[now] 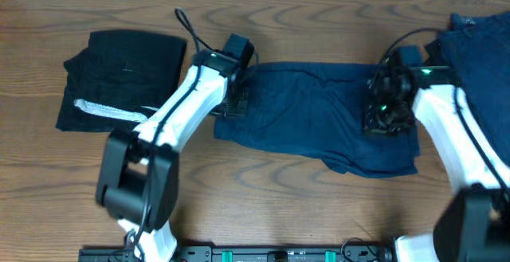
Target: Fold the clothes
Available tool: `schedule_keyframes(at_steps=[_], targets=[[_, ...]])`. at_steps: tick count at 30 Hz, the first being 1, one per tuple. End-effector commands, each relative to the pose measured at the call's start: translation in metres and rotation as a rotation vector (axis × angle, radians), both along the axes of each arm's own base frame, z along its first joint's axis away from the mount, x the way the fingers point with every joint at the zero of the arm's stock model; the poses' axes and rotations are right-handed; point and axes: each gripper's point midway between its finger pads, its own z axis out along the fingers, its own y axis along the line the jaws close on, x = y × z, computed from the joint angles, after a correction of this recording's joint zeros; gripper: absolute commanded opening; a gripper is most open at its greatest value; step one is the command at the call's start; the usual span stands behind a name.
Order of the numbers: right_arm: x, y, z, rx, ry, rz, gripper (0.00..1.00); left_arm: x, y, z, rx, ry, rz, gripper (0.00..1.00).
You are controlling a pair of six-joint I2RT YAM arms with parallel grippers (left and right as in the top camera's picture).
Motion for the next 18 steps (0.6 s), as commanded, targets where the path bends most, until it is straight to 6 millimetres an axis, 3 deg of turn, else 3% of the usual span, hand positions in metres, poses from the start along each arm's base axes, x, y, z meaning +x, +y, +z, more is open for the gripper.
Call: schedule_keyframes(at_steps=[1, 4, 6, 9, 12, 18], targets=[[0.011, 0.019, 0.023, 0.072, -0.073, 0.028, 0.23, 0.012, 0.019, 0.039, -0.035, -0.106, 0.053, 0.59], [0.018, 0.034, 0.026, 0.085, -0.109, 0.070, 0.29, 0.017, 0.035, 0.040, -0.041, -0.105, 0.056, 0.66], [0.026, 0.046, 0.023, 0.091, -0.130, 0.095, 0.38, 0.021, 0.030, 0.030, -0.130, -0.070, 0.013, 0.66], [0.035, 0.058, 0.016, 0.097, -0.147, 0.119, 0.38, 0.026, 0.018, 0.015, -0.228, -0.031, -0.018, 0.66], [0.048, 0.066, 0.006, 0.101, -0.167, 0.137, 0.36, 0.035, 0.018, -0.001, -0.221, -0.027, -0.015, 0.67], [0.065, 0.076, -0.038, 0.099, -0.124, 0.162, 0.31, 0.047, 0.014, -0.027, -0.220, -0.019, -0.016, 0.67]])
